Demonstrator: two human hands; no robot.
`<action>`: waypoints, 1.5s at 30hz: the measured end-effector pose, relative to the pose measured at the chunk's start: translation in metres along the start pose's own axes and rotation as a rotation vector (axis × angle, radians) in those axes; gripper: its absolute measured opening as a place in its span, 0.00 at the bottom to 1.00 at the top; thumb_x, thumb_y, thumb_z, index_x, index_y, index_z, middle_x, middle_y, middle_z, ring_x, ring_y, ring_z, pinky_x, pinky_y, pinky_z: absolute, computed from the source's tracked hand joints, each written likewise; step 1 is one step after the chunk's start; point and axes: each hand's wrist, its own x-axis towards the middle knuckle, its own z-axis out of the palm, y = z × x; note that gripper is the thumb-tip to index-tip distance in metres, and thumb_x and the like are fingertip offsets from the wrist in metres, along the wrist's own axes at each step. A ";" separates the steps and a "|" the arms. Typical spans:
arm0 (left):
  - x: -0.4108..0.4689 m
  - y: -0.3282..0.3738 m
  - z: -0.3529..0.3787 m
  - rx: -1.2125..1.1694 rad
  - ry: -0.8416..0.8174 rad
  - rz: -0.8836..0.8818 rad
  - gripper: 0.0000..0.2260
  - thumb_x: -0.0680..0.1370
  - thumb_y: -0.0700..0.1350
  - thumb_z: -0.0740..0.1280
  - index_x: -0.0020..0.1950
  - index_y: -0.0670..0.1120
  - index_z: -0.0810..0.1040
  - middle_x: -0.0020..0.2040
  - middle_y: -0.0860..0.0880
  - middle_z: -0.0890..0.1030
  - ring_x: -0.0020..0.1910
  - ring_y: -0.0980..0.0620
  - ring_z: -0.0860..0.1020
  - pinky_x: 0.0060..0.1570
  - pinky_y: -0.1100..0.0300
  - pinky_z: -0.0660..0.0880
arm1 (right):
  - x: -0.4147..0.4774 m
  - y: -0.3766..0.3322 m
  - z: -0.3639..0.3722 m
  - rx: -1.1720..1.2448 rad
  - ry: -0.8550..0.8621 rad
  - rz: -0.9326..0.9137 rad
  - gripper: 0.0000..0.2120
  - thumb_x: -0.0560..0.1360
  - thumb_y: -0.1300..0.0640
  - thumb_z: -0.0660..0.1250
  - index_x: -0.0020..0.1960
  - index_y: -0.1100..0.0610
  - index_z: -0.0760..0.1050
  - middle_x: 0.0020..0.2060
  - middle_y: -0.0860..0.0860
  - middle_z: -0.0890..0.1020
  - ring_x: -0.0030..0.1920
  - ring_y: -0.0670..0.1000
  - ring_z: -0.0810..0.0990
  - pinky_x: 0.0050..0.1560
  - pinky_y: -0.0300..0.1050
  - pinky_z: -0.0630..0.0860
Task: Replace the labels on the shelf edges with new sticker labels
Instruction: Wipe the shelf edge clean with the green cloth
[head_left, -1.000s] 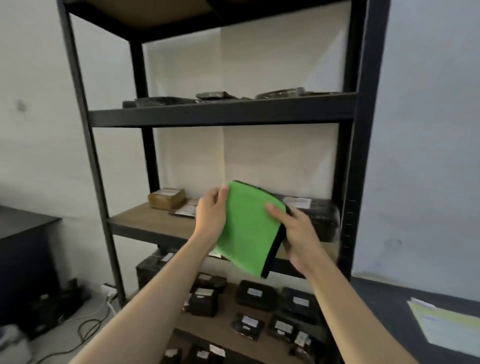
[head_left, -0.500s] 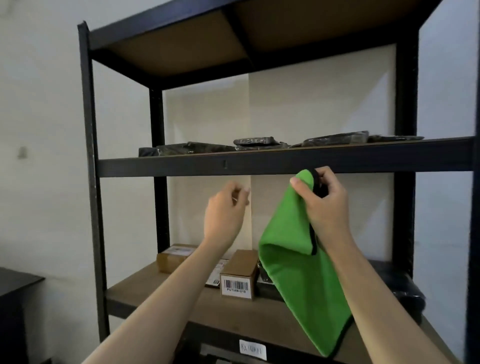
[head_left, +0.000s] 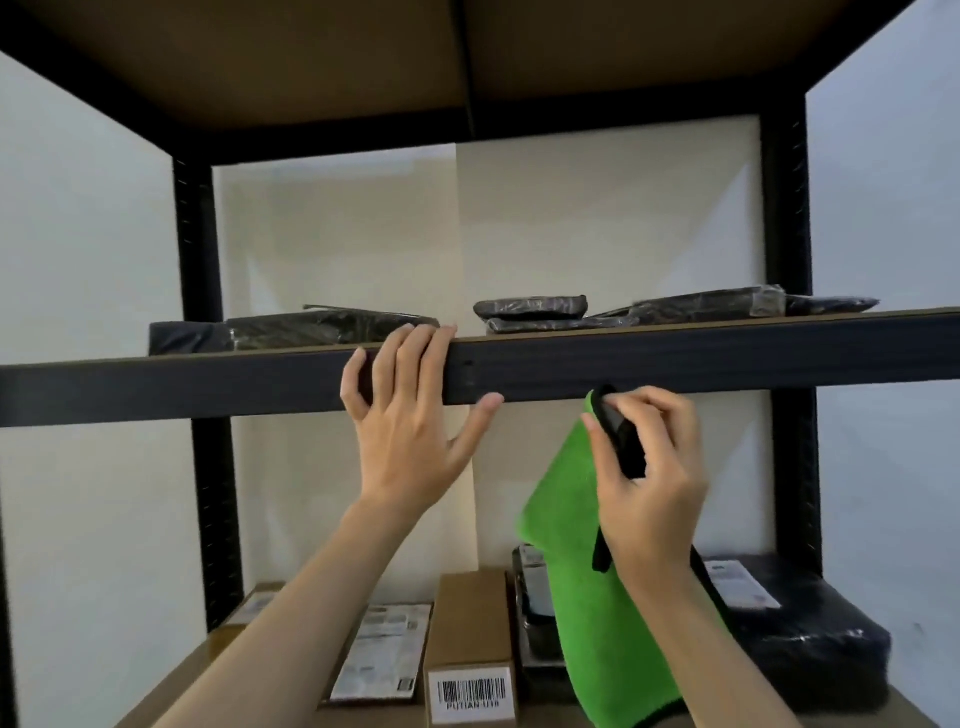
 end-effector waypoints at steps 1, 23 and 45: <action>0.000 -0.002 0.004 0.003 0.036 0.020 0.30 0.77 0.65 0.54 0.68 0.45 0.71 0.64 0.47 0.74 0.67 0.49 0.66 0.68 0.48 0.54 | -0.003 -0.001 0.003 -0.010 0.020 -0.001 0.09 0.70 0.67 0.71 0.50 0.67 0.78 0.47 0.60 0.76 0.50 0.43 0.72 0.55 0.30 0.70; 0.002 -0.004 0.012 -0.001 0.164 0.046 0.32 0.74 0.68 0.61 0.65 0.43 0.75 0.61 0.45 0.77 0.64 0.48 0.69 0.59 0.50 0.59 | 0.000 -0.029 0.027 -0.187 -0.087 -0.091 0.12 0.76 0.64 0.65 0.60 0.64 0.76 0.39 0.55 0.75 0.34 0.50 0.75 0.35 0.41 0.77; 0.002 -0.001 0.005 -0.041 0.046 0.024 0.32 0.76 0.66 0.60 0.67 0.41 0.72 0.64 0.42 0.75 0.66 0.46 0.65 0.60 0.49 0.57 | 0.025 -0.012 -0.003 -0.126 -0.059 -0.100 0.12 0.75 0.60 0.68 0.54 0.67 0.77 0.39 0.54 0.76 0.39 0.42 0.71 0.43 0.23 0.67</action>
